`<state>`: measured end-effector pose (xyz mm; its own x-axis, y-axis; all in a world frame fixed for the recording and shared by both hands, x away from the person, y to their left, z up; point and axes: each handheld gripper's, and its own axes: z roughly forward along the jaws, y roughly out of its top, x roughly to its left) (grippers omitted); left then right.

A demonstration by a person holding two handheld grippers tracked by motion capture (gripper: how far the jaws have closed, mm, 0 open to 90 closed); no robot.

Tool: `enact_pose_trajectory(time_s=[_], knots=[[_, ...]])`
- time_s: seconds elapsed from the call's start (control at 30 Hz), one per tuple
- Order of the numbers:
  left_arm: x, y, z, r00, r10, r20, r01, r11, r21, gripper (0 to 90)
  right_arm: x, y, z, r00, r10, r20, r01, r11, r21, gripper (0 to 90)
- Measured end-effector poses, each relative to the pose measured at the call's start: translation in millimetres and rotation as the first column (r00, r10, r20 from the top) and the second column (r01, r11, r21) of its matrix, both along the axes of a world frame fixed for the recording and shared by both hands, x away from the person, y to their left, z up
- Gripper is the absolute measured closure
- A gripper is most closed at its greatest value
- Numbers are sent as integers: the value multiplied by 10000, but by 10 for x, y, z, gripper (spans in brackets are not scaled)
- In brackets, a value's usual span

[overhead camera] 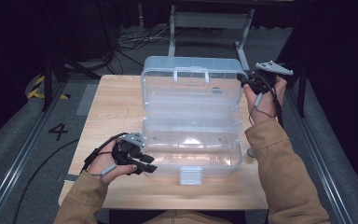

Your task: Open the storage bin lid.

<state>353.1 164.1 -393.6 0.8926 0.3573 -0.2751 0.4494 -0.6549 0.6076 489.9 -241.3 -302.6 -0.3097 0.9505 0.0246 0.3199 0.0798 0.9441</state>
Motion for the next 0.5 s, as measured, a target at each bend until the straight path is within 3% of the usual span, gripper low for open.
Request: enact_pose_trajectory(time_s=[0.13, 0.5], knots=[[8, -1, -43, 9999, 81, -126, -85, 9995, -294, 642, 33, -4, -8, 10000, 25, -18, -25, 10000, 29, 784], [-5, -86, -95, 9997, -222, -44, 222, 9997, -52, 728, 106, -3, -17, 9999, 28, -110, -28, 10000, 44, 784]])
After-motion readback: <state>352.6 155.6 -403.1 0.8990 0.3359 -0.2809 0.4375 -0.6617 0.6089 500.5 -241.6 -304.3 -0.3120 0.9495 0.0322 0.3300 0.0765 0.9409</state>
